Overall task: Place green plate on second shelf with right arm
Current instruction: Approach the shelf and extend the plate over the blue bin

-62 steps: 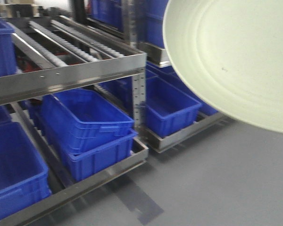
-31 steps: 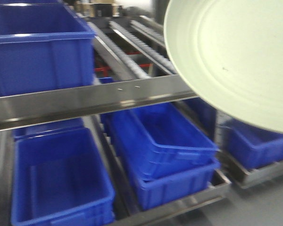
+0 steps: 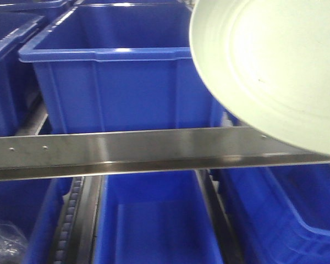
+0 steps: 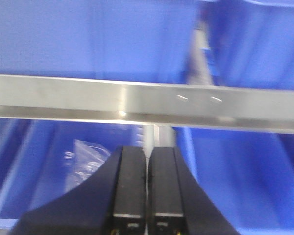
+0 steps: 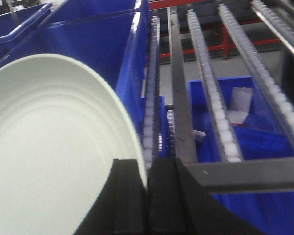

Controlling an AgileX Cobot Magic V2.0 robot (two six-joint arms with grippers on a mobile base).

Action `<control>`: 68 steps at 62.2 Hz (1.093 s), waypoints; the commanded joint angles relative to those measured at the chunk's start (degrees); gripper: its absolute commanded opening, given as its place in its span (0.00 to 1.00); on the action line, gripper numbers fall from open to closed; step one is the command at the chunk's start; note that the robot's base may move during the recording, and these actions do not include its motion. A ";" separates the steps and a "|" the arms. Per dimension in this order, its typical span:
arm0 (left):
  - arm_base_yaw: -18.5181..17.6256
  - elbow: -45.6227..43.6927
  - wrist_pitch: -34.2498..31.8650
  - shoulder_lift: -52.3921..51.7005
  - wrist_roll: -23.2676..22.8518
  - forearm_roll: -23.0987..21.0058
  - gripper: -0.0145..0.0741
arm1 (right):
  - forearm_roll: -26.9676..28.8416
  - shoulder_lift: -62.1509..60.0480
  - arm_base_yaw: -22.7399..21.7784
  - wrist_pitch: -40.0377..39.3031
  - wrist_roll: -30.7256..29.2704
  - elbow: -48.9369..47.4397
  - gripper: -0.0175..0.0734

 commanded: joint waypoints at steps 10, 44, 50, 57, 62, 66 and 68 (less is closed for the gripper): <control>-0.26 1.81 -3.89 -1.18 0.04 0.10 0.30 | 0.34 0.30 -0.30 -6.43 0.02 -1.98 0.25; -0.26 1.81 -3.89 -1.18 0.04 0.10 0.30 | 0.34 0.30 -0.30 -6.43 0.02 -1.98 0.25; -0.26 1.81 -3.89 -1.18 0.04 0.10 0.30 | 0.34 0.30 -0.30 -6.43 0.02 -1.98 0.25; -0.26 1.81 -3.89 -1.18 0.04 0.10 0.30 | 0.34 0.30 -0.30 -6.43 0.02 -1.98 0.25; -0.26 1.81 -3.89 -1.18 0.04 0.10 0.30 | 0.34 0.43 -0.30 -6.11 0.02 -1.98 0.25; -0.26 1.81 -3.89 -1.18 0.04 0.10 0.30 | 0.34 0.50 -0.30 -6.11 0.02 -1.98 0.25; -0.26 1.81 -3.89 -1.18 0.04 0.10 0.30 | 0.34 0.50 -0.30 -6.11 0.02 -1.98 0.25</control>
